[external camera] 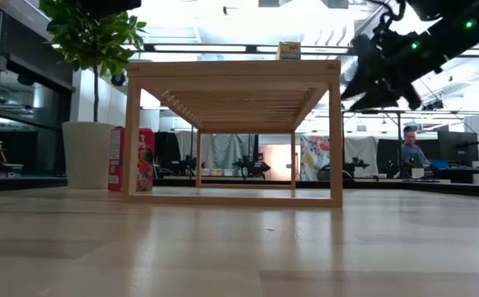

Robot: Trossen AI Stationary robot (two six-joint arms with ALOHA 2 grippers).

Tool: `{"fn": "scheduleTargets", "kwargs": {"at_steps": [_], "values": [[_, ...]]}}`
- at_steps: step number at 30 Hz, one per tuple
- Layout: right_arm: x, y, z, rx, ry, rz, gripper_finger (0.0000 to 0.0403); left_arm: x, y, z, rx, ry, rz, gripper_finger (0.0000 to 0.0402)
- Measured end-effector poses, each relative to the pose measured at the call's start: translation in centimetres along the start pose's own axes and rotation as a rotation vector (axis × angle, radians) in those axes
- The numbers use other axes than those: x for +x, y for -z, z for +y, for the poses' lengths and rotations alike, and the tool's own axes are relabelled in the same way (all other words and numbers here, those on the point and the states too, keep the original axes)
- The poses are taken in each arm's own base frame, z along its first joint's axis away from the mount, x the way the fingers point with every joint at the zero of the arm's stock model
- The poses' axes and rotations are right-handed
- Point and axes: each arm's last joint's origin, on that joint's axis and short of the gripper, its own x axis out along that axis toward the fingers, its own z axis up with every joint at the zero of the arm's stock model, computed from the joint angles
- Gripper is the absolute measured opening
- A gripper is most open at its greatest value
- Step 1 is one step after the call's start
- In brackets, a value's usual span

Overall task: Stack cereal on shelf
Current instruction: Put the blue cereal box on the shelf aligned with the other blue cereal box

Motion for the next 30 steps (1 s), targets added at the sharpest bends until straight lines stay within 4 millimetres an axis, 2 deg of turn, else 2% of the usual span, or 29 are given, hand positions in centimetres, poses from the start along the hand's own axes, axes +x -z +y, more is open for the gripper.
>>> {"fn": "scheduleTargets", "kwargs": {"at_steps": [5, 9, 11, 16, 20, 26, 30], "values": [[0.1, -0.7, 0.4, -0.048, -0.062, -0.206, 0.0234, 0.4, 0.5, -0.4, -0.063, 0.062, 0.046, 0.0221], [0.0, -1.8, 0.4, -0.047, -0.015, -0.307, 0.0241, 0.4, 0.2, -1.1, -0.136, 0.263, 0.134, 0.0221], [0.0, -2.3, 0.3, -0.043, -0.009, -0.337, 0.0241, 0.4, -0.5, -1.1, -0.209, 0.292, 0.232, 0.0221], [0.2, -2.3, 0.1, -0.055, -0.013, -0.332, 0.0241, 0.2, -1.1, -1.7, -0.395, 0.215, 0.656, 0.0221], [0.3, -2.2, 0.1, -0.070, -0.023, -0.314, 0.0241, 0.0, -0.1, -3.5, -0.560, 0.110, 0.971, 0.0221], [0.3, -2.1, 0.1, -0.071, -0.022, -0.311, 0.0241, -0.5, 1.7, -7.0, -0.669, -0.026, 1.214, 0.0221], [0.3, -2.1, 0.1, -0.062, -0.023, -0.310, 0.0241, -1.3, 1.2, -8.4, -0.693, -0.067, 1.237, 0.0221]]}}
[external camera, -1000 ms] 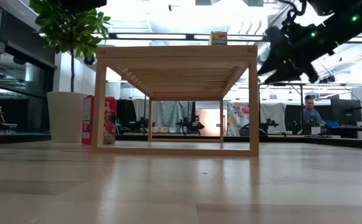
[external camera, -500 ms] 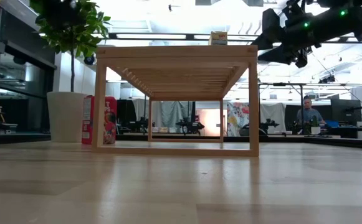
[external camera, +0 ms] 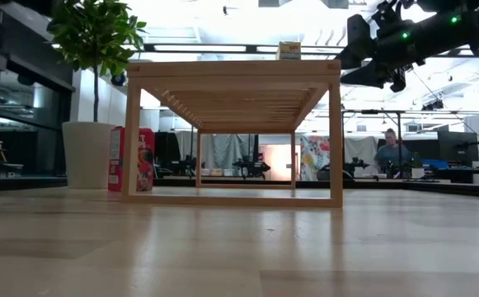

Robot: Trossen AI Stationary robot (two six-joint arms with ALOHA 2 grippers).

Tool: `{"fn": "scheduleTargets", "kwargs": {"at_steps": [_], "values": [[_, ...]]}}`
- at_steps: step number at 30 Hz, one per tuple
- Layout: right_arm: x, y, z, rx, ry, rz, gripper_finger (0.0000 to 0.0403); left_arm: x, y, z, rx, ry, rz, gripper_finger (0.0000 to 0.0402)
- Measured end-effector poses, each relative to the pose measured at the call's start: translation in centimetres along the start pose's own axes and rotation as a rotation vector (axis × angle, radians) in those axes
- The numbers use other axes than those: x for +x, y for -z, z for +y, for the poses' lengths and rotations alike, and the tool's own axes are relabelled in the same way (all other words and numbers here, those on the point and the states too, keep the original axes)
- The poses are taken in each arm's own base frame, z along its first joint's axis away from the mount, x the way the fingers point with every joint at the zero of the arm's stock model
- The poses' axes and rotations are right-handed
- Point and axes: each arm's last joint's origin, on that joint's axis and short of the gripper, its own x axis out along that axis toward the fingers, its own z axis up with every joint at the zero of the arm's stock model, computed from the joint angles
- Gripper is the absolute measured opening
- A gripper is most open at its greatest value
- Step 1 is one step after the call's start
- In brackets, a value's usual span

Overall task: Stack cereal on shelf
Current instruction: Put the blue cereal box on the shelf aligned with the other blue cereal box

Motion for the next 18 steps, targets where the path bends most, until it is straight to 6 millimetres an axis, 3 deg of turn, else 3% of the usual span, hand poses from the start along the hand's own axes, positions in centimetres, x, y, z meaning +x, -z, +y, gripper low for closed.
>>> {"fn": "scheduleTargets", "kwargs": {"at_steps": [6, 12, 18], "values": [[0.0, 0.4, -0.1, 0.033, 0.010, 0.032, 0.0241, -1.2, 1.7, -1.8, -0.020, 0.020, -0.070, 0.0221], [0.0, 1.1, -0.4, 0.044, 0.029, 0.083, 0.0241, 0.5, 3.2, -3.7, -0.019, -0.062, -0.012, 0.0221], [-0.1, 1.4, -0.5, 0.053, 0.040, 0.106, 0.0241, 1.3, 3.3, -4.9, 0.000, -0.218, -0.028, 0.0221]]}}
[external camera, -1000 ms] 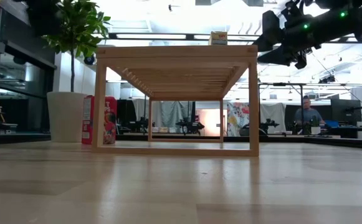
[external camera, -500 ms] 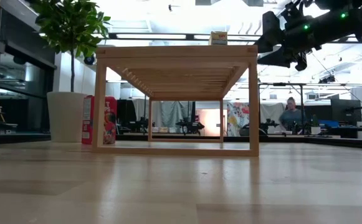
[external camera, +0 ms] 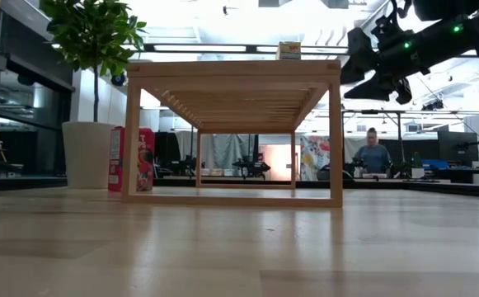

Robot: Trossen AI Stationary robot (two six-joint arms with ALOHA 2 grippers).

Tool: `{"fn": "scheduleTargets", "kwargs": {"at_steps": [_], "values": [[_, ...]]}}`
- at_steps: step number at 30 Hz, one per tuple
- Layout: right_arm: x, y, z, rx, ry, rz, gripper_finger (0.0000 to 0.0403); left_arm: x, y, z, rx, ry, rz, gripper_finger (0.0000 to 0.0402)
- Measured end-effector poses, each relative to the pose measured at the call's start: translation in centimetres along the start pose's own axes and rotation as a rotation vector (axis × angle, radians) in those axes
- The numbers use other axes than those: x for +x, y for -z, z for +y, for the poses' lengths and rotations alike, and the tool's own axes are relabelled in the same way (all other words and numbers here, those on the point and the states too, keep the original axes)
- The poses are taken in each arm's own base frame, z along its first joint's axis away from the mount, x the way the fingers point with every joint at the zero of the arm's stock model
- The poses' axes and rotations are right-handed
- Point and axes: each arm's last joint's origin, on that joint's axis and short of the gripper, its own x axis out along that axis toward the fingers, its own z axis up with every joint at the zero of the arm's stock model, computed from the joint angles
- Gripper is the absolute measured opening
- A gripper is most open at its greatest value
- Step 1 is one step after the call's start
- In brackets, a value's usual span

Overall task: Stack cereal on shelf
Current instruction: Put the blue cereal box on the shelf aligned with the other blue cereal box

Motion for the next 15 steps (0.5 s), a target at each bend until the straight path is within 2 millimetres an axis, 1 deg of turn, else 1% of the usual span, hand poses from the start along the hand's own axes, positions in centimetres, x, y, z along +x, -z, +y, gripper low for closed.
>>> {"fn": "scheduleTargets", "kwargs": {"at_steps": [5, 12, 15], "values": [[0.01, 0.10, 0.00, 0.001, -0.005, 0.010, 0.0241, 0.14, 0.03, -0.99, 0.001, -0.013, -0.005, 0.0221], [0.01, 0.11, 0.01, 0.001, -0.009, 0.012, 0.0241, 0.81, -0.02, -0.94, -0.006, -0.077, -0.009, 0.0221], [0.01, 0.13, 0.03, -0.001, -0.015, 0.015, 0.0241, 0.80, -0.04, -0.93, -0.014, -0.076, -0.007, 0.0221]]}}
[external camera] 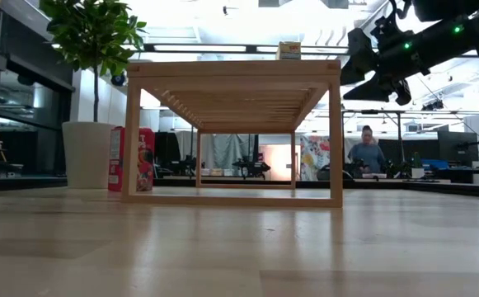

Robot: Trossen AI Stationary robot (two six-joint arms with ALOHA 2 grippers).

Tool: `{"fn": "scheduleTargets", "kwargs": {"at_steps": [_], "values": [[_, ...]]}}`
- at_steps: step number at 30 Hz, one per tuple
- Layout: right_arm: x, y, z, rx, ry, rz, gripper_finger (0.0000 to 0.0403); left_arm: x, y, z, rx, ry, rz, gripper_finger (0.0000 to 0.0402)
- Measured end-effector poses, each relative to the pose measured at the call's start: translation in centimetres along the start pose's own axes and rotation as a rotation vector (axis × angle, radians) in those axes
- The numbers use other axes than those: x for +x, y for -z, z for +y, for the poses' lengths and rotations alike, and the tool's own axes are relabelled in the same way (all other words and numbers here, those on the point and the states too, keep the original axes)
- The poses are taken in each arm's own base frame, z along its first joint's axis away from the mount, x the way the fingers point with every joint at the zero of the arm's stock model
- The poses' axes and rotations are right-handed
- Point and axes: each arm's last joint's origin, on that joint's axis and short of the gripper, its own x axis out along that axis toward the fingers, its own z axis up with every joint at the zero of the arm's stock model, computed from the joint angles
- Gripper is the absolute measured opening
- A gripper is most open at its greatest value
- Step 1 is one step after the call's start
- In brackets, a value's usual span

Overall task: Stack cereal on shelf
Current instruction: Put the blue cereal box on the shelf aligned with the other blue cereal box

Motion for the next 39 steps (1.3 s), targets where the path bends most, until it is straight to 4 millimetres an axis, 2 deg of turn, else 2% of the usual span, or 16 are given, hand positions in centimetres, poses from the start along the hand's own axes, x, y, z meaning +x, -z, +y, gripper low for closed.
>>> {"fn": "scheduleTargets", "kwargs": {"at_steps": [13, 39], "values": [[0.00, 0.06, 0.00, -0.006, -0.007, 0.008, 0.0241, 0.10, 0.08, -0.46, -0.018, 0.046, 0.016, 0.0221], [0.00, 0.20, -0.07, -0.001, -0.002, 0.020, 0.0241, 0.19, 0.07, -0.07, -0.005, 0.001, 0.010, 0.0220]]}}
